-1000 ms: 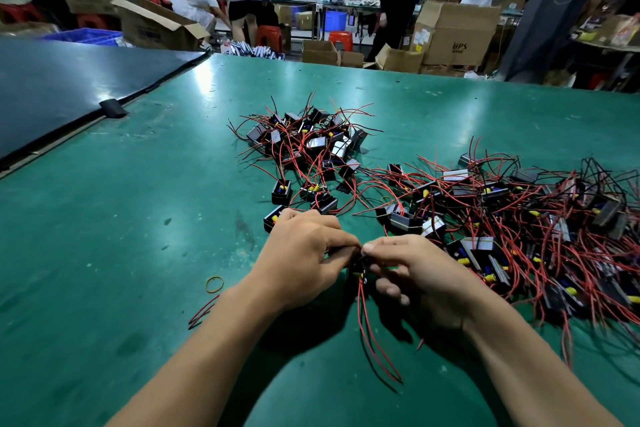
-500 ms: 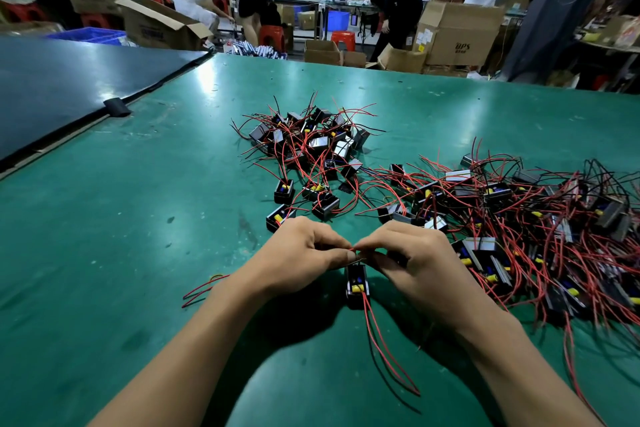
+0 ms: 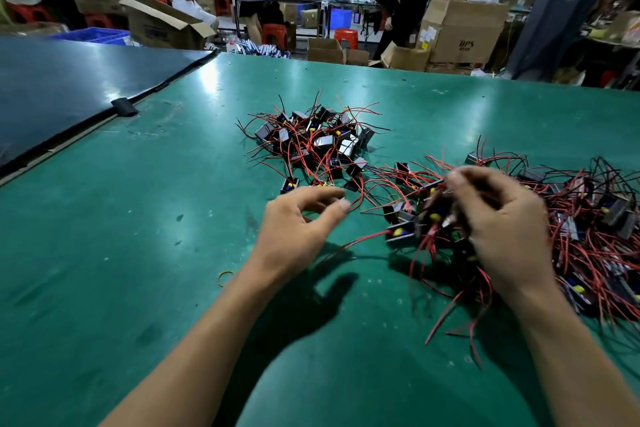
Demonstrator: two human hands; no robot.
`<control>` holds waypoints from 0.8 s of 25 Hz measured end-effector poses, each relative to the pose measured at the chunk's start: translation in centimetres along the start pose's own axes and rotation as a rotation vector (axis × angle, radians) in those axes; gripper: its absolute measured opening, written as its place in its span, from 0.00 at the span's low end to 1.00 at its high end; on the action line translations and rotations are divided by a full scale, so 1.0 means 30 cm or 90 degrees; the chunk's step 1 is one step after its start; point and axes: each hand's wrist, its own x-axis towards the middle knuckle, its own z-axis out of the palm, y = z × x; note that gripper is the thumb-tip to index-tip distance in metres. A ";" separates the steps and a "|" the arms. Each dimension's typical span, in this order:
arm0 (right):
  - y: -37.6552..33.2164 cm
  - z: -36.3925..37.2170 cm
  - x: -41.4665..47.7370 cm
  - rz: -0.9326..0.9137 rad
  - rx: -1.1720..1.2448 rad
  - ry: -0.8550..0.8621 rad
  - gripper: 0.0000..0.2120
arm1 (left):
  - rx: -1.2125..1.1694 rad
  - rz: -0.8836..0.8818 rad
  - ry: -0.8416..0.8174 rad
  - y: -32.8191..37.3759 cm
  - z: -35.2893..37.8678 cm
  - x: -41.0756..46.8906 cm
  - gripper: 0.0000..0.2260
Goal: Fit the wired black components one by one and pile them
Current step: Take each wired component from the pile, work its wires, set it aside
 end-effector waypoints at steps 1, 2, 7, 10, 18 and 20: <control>-0.002 -0.031 0.021 0.017 0.021 0.064 0.04 | 0.088 0.012 0.089 -0.023 -0.019 0.015 0.09; 0.001 -0.053 0.037 0.052 0.037 0.126 0.05 | 0.177 0.001 0.147 -0.048 -0.039 0.028 0.11; -0.023 -0.071 0.038 0.030 -0.068 0.382 0.10 | 0.373 -0.132 0.001 -0.135 -0.076 0.047 0.17; -0.098 0.045 -0.053 -0.245 -0.155 0.182 0.06 | 0.336 -0.162 -0.016 -0.111 -0.082 0.049 0.10; -0.029 0.329 -0.093 0.021 -0.471 -0.438 0.09 | 0.360 -0.279 -0.230 -0.051 -0.157 0.045 0.19; -0.020 0.360 -0.059 0.021 -0.449 -0.377 0.11 | 0.346 -0.279 -0.254 -0.048 -0.167 0.050 0.15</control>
